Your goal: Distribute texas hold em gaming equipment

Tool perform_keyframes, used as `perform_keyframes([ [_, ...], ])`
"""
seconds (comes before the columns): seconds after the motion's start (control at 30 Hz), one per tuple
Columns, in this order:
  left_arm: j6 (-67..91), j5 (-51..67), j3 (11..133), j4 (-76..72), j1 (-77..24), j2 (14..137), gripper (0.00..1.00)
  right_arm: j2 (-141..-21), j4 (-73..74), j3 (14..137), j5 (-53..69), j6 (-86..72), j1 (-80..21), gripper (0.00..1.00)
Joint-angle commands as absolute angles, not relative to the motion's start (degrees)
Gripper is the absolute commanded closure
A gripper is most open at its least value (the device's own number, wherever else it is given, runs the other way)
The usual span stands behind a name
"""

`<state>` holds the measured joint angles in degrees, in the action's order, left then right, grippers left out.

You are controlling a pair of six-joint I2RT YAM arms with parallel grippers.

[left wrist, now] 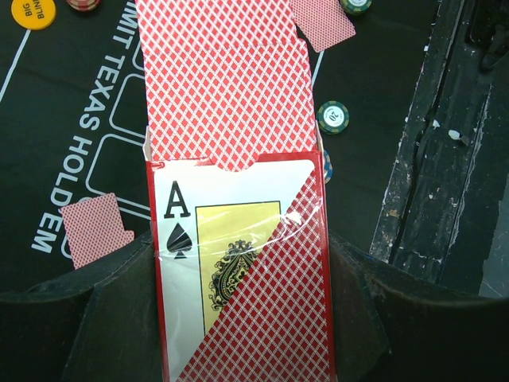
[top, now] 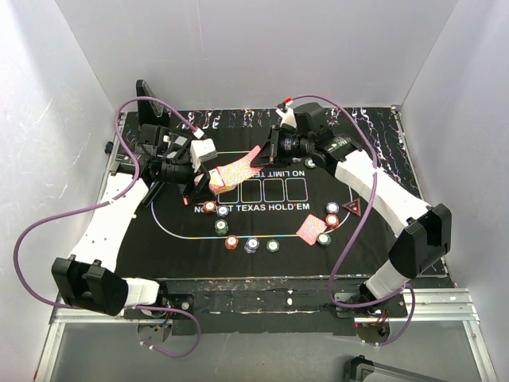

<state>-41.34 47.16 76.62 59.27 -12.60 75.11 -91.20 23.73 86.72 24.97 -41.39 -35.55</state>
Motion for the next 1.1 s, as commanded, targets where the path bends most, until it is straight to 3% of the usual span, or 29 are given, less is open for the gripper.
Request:
perform_keyframes([
  [0.0, -41.66, 49.75, 76.91, 57.39, -12.92, 71.98, 1.00, -87.28, 24.34, 90.09, 23.47, -39.81, -34.19, 0.93],
  [0.07, -41.66, 49.75, 76.82, 57.39, -12.83, 71.89, 1.00, -86.40, 24.69, 90.61, 23.64, -39.73, -33.14, 0.99],
  [0.33, -41.40, 50.01, 76.82, 57.39, -12.83, 72.25, 1.00, -83.76, 28.55, 93.60, 23.04, -34.99, -30.06, 0.99],
  [0.6, -40.61, 50.36, 78.04, 58.27, -12.83, 71.98, 1.00, -85.51, 31.03, 86.23, 7.93, -24.01, -32.34, 0.99],
  [0.73, -38.41, 50.54, 79.45, 58.88, -12.83, 72.16, 1.00, -89.20, 31.03, 84.21, -9.88, -16.72, -38.39, 0.99],
  [0.87, -37.88, 50.01, 80.33, 59.68, -12.83, 72.33, 1.00, -88.86, 18.50, 75.71, -25.81, -11.09, -42.70, 0.99],
  [1.07, -37.97, 48.69, 82.35, 62.40, -11.52, 73.30, 1.00, -90.87, -2.17, 64.52, -35.24, -5.55, -45.17, 0.99],
])
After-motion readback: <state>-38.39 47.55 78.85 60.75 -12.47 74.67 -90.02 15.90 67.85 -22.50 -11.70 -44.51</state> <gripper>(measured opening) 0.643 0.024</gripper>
